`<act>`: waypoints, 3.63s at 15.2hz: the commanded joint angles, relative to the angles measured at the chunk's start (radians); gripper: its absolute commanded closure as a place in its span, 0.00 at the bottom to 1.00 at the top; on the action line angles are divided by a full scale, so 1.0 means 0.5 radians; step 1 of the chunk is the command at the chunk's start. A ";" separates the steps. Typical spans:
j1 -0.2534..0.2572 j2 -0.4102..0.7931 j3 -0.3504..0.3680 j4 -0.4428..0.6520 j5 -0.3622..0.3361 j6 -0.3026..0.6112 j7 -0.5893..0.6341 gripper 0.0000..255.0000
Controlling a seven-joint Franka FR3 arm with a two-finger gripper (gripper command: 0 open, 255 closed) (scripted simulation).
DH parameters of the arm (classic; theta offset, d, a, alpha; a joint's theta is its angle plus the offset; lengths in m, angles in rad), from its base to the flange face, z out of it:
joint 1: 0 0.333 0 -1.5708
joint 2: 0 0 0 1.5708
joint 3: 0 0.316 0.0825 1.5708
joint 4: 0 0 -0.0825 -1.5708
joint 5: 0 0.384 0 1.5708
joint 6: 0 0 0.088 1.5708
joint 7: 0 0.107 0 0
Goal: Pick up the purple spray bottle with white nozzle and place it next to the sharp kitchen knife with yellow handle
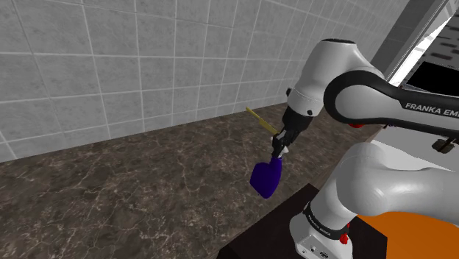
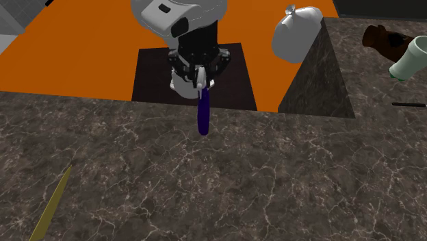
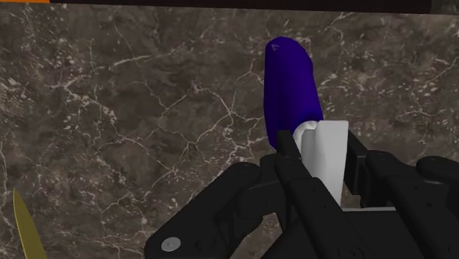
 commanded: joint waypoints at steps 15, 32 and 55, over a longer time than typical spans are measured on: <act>-0.030 0.093 -0.041 0.465 -0.044 -0.371 -0.002 1.00; -0.048 0.289 -0.068 1.010 -0.073 -0.720 0.001 1.00; -0.064 0.663 -0.088 1.858 -0.096 -1.194 0.011 1.00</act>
